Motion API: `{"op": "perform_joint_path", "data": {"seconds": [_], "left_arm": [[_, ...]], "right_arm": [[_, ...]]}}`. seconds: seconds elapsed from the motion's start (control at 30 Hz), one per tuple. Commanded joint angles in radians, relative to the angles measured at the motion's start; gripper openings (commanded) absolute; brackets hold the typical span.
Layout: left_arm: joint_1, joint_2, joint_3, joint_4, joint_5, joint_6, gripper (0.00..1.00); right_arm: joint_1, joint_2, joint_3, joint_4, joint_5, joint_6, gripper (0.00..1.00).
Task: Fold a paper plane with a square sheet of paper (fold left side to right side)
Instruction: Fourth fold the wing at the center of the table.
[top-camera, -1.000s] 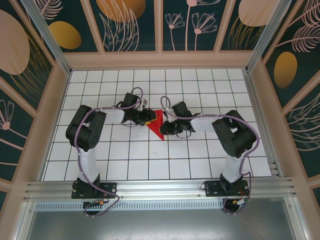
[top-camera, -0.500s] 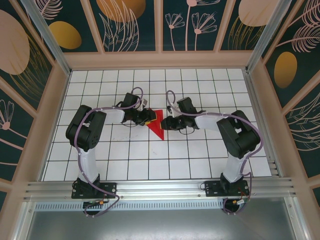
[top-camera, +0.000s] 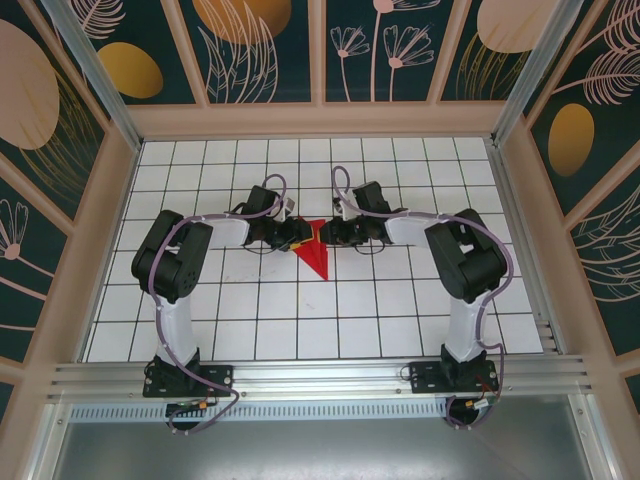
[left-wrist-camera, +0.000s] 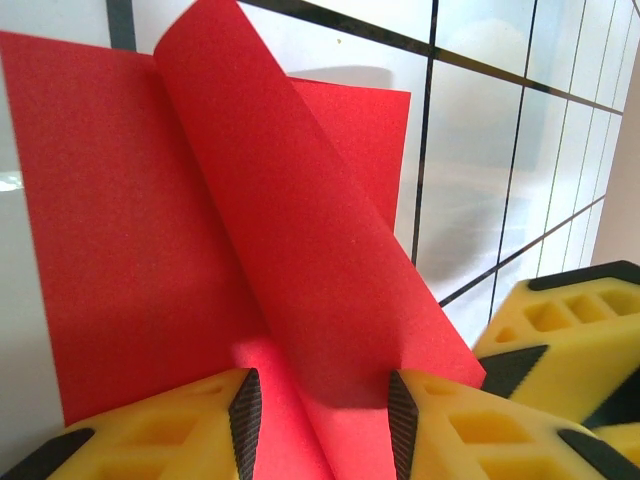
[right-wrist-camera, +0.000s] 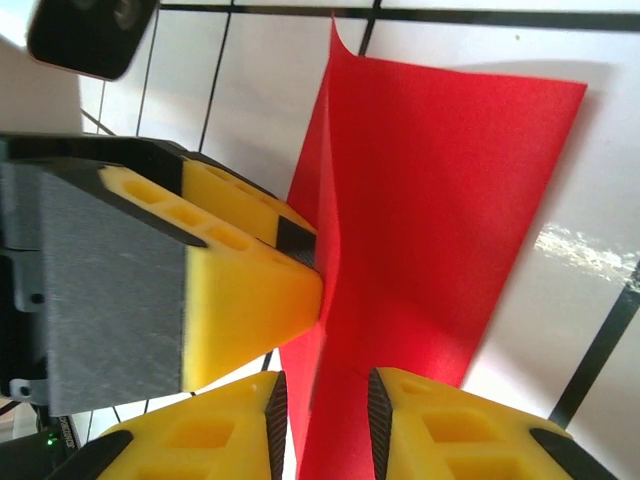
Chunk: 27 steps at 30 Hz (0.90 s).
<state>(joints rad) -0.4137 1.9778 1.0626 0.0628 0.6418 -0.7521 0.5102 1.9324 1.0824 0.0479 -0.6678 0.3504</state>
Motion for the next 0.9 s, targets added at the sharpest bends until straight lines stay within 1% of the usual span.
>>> {"op": "perform_joint_path", "data": {"seconds": [0.0, 0.17, 0.4, 0.6, 0.87], "left_arm": [[-0.004, 0.039, -0.006, -0.066, -0.065, 0.033, 0.42], [-0.005, 0.039, -0.007, -0.064, -0.064, 0.033, 0.42], [-0.005, 0.039, -0.009, -0.064, -0.064, 0.035, 0.42], [-0.005, 0.043, -0.009, -0.064, -0.064, 0.036, 0.42], [-0.005, 0.042, -0.01, -0.063, -0.065, 0.036, 0.42]], "right_arm": [[-0.004, 0.016, 0.031, -0.006, -0.038, 0.001, 0.3], [-0.004, 0.039, 0.043, -0.009, -0.057, 0.0, 0.17], [-0.009, 0.051, 0.043, -0.025, -0.035, -0.004, 0.02], [-0.021, 0.059, 0.048, -0.053, 0.017, -0.013, 0.01], [-0.024, 0.086, 0.06, -0.077, 0.027, -0.024, 0.01]]}}
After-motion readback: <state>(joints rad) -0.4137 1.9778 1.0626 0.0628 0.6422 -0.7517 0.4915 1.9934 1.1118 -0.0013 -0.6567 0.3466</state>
